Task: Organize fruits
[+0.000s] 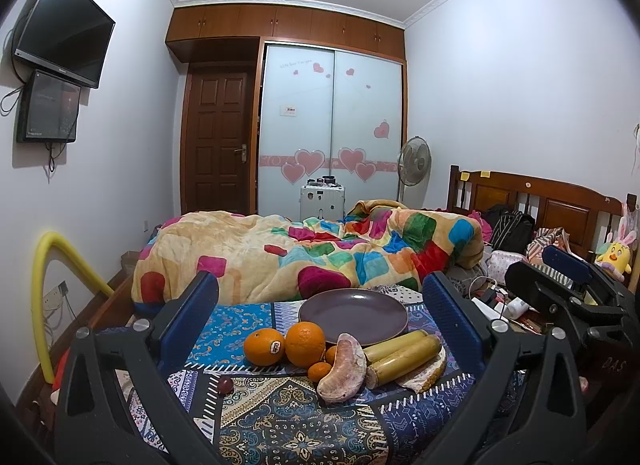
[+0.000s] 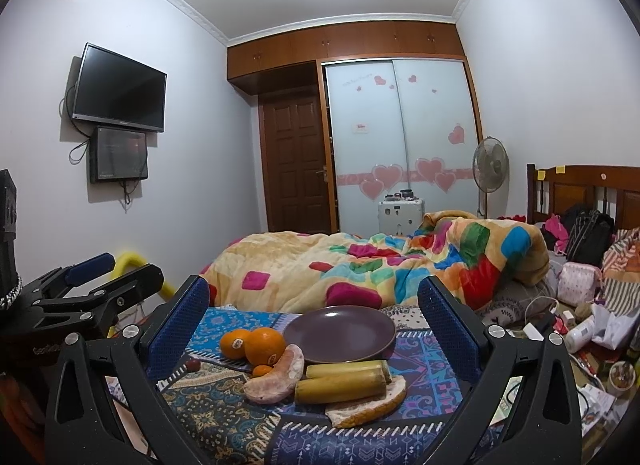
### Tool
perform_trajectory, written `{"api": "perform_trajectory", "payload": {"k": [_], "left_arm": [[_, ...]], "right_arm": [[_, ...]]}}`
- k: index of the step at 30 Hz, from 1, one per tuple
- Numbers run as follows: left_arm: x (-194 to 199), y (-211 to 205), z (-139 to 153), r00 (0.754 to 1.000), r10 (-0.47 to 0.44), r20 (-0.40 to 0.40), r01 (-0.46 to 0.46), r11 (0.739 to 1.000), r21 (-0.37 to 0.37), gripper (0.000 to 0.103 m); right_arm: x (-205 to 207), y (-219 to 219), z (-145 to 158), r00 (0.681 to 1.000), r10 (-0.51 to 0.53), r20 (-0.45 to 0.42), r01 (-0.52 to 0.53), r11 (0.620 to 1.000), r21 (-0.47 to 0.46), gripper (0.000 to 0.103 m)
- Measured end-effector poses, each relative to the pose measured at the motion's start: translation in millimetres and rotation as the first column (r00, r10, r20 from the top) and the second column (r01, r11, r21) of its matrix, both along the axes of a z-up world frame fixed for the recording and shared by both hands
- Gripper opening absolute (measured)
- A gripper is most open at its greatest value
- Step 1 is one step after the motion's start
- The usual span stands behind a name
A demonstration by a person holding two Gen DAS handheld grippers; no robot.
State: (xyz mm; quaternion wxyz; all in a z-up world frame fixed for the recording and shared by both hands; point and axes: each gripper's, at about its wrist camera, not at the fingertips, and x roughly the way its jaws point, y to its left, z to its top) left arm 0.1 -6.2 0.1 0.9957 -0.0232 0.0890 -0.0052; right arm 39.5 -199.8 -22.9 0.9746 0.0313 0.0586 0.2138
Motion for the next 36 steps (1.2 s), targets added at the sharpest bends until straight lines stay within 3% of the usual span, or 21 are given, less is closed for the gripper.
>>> {"api": "perform_trajectory", "payload": {"k": [20, 30, 36], "left_arm": [[10.0, 12.3, -17.3, 0.999, 0.0, -0.047, 0.0, 1.0, 0.001, 0.103], [34.7, 45.0, -61.2, 0.974, 0.055, -0.22, -0.049, 0.998, 0.031, 0.103], [54.3, 64.4, -87.7, 0.941, 0.064, -0.332, -0.06, 0.998, 0.022, 0.088]], "right_arm": [[10.9, -1.2, -9.3, 0.999, -0.021, -0.042, 0.02, 1.0, -0.016, 0.103], [39.7, -4.3, -54.8, 0.98, -0.073, -0.184, 0.048, 0.989, -0.14, 0.103], [55.0, -1.1, -86.2, 0.953, -0.096, -0.287, 0.033, 0.976, -0.215, 0.103]]}}
